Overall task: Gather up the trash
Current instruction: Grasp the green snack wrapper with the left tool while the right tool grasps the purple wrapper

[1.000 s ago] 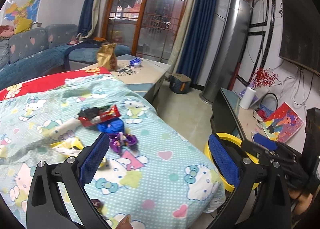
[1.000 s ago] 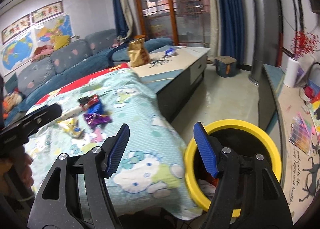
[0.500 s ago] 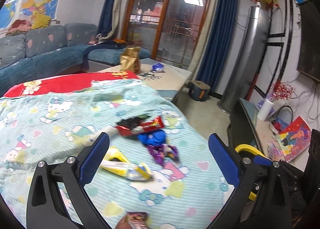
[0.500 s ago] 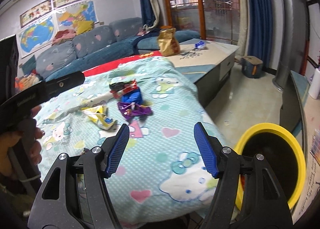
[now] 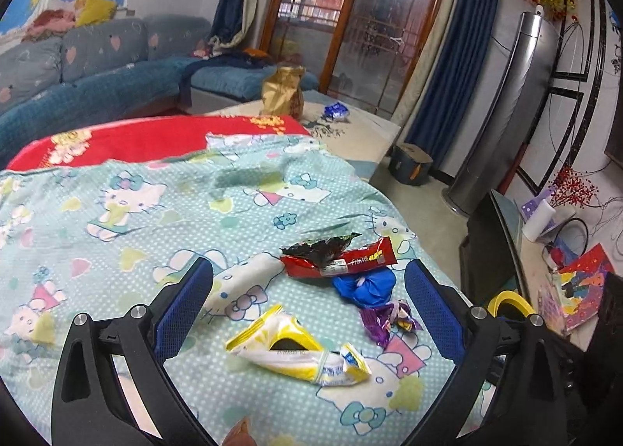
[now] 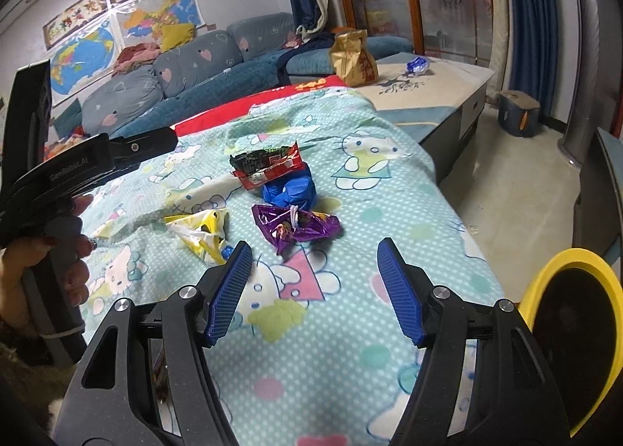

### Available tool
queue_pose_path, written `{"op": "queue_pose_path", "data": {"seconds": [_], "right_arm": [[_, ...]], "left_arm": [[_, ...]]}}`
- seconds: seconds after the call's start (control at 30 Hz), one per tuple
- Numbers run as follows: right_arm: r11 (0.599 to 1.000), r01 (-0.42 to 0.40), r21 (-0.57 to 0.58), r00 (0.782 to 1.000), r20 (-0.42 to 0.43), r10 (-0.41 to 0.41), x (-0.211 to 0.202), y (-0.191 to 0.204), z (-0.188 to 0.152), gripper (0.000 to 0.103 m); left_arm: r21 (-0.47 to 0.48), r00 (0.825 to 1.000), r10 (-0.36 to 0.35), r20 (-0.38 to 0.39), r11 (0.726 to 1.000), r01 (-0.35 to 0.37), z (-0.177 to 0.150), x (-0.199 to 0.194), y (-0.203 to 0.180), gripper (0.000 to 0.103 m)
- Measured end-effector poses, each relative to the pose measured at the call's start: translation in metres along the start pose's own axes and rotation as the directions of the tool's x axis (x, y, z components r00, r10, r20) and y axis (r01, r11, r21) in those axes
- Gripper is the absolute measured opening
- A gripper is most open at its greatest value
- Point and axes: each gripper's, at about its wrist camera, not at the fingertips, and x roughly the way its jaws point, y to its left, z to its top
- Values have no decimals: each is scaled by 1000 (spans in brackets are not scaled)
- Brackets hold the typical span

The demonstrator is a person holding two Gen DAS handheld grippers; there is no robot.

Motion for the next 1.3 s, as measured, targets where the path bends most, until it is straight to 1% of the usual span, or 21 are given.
{"op": "queue_pose_path", "data": {"seconds": [0.13,0.17,0.23,0.3,0.37,0.47,0.63,0.7,0.73,0.8,0.83,0.87,1.03,1.2,1.23,1.3], "right_arm": [[1000,-18,26,999,-27,18,17,-3,6,59],[999,-20,32,999,-32,21,22,-3,8,59],[999,-22,34,999,-44,23,29,-3,10,55],[999,-24,36,998,-59,26,36,-2,11,53],[999,-26,37,997,-74,29,43,-2,12,51],[999,-29,37,995,-98,33,53,-2,12,46],[999,-35,31,991,-125,39,66,0,11,38],[999,-38,33,990,-137,42,72,1,11,30],[998,-43,36,989,-140,47,74,1,10,28],[998,-51,32,988,-147,56,76,2,8,18],[998,-58,26,986,-154,61,77,3,7,15],[998,-63,22,986,-156,66,78,4,6,9],[997,-73,-3,985,-156,72,74,11,-4,9],[997,-83,-6,986,-147,81,63,14,-13,8],[996,-86,-7,986,-145,84,60,15,-15,8],[996,-89,-7,986,-144,87,54,15,-18,8]], "left_arm": [[0,999,-12,-42,1000,12,8,21,2,94],[4,998,-18,-52,1000,18,10,26,2,88],[11,997,-24,-79,1000,25,14,40,1,82],[20,995,-20,-96,1000,22,17,50,0,81],[28,993,-30,-118,999,33,19,61,-2,79],[34,989,-35,-146,999,40,20,75,-2,79],[9,979,-37,-201,999,40,19,98,2,78],[3,975,-37,-220,999,39,18,106,4,73],[-4,973,-43,-228,999,43,17,109,6,71],[-24,970,-63,-233,998,59,15,113,8,66],[-33,969,-76,-234,997,71,15,114,8,60],[-37,968,-85,-236,996,79,13,115,8,53],[-7,967,-97,-238,995,98,6,113,3,42],[7,968,-115,-222,993,119,1,101,1,36],[10,970,-117,-215,993,122,0,97,1,34],[9,972,-122,-200,992,126,-2,88,1,33]]}}
